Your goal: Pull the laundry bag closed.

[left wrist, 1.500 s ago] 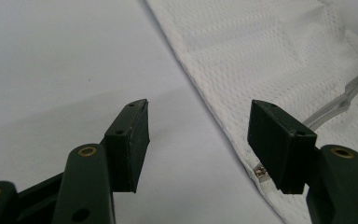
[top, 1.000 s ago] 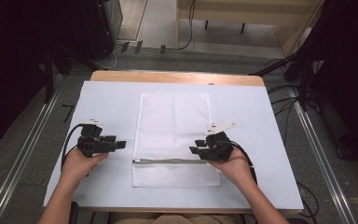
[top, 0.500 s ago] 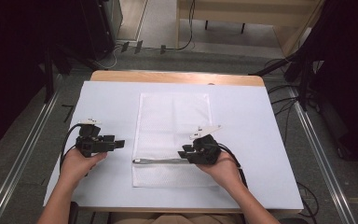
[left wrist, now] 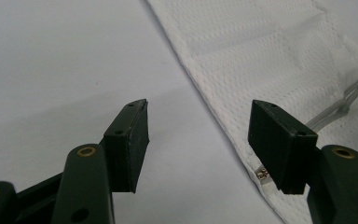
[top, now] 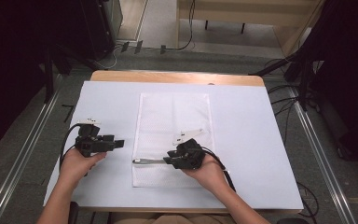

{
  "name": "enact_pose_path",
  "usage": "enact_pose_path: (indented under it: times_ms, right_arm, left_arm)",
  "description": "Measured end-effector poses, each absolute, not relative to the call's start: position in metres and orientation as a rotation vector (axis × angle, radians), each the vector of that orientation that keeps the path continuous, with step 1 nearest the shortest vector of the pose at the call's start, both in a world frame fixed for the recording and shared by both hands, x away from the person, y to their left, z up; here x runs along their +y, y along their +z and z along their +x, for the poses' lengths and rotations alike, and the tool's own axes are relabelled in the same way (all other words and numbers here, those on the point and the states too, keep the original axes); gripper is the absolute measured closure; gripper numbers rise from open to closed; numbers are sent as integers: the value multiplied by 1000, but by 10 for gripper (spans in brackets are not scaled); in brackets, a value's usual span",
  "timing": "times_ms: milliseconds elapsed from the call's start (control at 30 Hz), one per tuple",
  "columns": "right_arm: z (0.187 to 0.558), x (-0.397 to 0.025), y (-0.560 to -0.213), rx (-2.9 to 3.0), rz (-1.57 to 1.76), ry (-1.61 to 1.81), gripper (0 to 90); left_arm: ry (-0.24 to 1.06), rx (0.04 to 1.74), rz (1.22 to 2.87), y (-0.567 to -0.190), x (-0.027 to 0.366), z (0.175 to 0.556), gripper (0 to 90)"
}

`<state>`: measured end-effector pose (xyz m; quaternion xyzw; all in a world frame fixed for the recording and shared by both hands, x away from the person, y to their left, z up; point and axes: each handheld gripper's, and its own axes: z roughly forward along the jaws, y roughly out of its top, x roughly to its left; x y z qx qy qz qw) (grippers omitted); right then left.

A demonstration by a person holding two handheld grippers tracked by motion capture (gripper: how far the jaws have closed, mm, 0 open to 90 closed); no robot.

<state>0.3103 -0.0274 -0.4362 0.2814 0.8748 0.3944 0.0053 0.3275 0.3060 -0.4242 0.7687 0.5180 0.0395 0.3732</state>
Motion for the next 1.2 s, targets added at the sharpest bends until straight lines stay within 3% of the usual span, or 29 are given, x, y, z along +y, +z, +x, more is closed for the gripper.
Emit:
enact_pose_path:
  times_ms: [367, 1200]
  right_arm:
    - [308, 0, -440, 2786, 843, 1249, 766]
    - [312, 56, -462, 2867, 842, 1243, 744]
  left_arm:
    - [130, 1319, 1947, -421, 306, 326, 389]
    - [117, 1326, 1962, -422, 308, 327, 389]
